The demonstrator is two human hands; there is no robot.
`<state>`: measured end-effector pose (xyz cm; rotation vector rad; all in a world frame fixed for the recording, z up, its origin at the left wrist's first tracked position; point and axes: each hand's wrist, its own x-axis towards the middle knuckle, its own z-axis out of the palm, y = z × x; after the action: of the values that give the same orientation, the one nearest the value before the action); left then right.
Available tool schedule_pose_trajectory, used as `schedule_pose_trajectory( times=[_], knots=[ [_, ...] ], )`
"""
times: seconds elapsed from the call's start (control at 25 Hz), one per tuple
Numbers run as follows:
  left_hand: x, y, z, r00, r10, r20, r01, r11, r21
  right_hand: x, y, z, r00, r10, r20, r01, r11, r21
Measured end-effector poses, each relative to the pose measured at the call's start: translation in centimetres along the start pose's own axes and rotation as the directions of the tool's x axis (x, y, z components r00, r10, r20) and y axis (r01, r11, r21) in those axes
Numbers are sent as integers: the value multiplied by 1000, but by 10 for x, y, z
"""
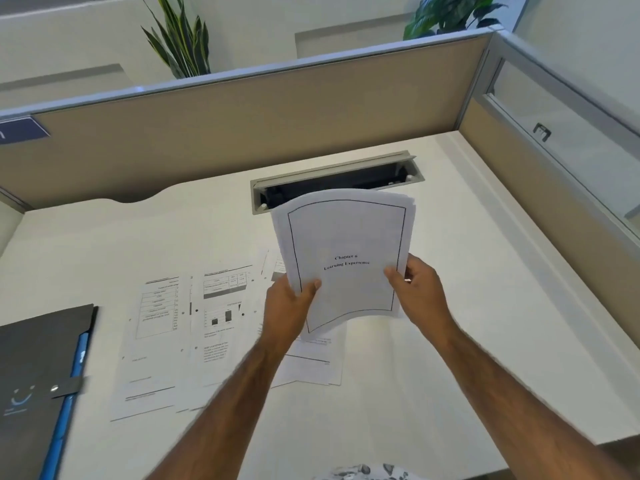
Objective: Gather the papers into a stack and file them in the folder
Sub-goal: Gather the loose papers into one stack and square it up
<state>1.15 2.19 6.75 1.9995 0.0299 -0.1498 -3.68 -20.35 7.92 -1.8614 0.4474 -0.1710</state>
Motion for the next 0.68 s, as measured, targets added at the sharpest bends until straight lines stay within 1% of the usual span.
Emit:
schedule_pose_trajectory(
  times=[0.08, 0.12, 0.16, 0.2, 0.28, 0.36, 0.52, 0.64, 0.68],
  knots=[
    [7, -8, -8, 998, 1, -68, 6, 995, 96, 8, 3, 10, 1000, 0, -25, -2, 994, -106],
    [12, -13, -13, 996, -3, -93, 17, 988, 156, 12, 3, 17, 1000, 16, -24, -19, 990, -140],
    [16, -18, -18, 993, -18, -114, 44, 972, 232, 16, 3, 25, 998, 63, -1, -62, 987, -146],
    [21, -24, -23, 991, -45, -130, 85, 945, 317, 19, 4, 33, 990, 137, 45, -131, 985, -110],
    [29, -35, -32, 985, -105, -139, 160, 863, 479, 21, 8, 53, 946, 285, 157, -277, 958, -71],
    [35, -45, -37, 980, -146, -135, 198, 787, 585, 23, 15, 71, 923, 335, 188, -318, 941, -114],
    [39, -63, -38, 979, -189, -76, 185, 672, 717, 23, 24, 93, 905, 383, 183, -345, 915, -209],
    [38, -70, -37, 958, -277, -73, 249, 682, 688, 21, 29, 97, 890, 422, 171, -384, 898, -216],
    [39, -70, -38, 955, -286, -79, 260, 678, 687, 21, 31, 98, 890, 426, 159, -393, 897, -205]
  ],
)
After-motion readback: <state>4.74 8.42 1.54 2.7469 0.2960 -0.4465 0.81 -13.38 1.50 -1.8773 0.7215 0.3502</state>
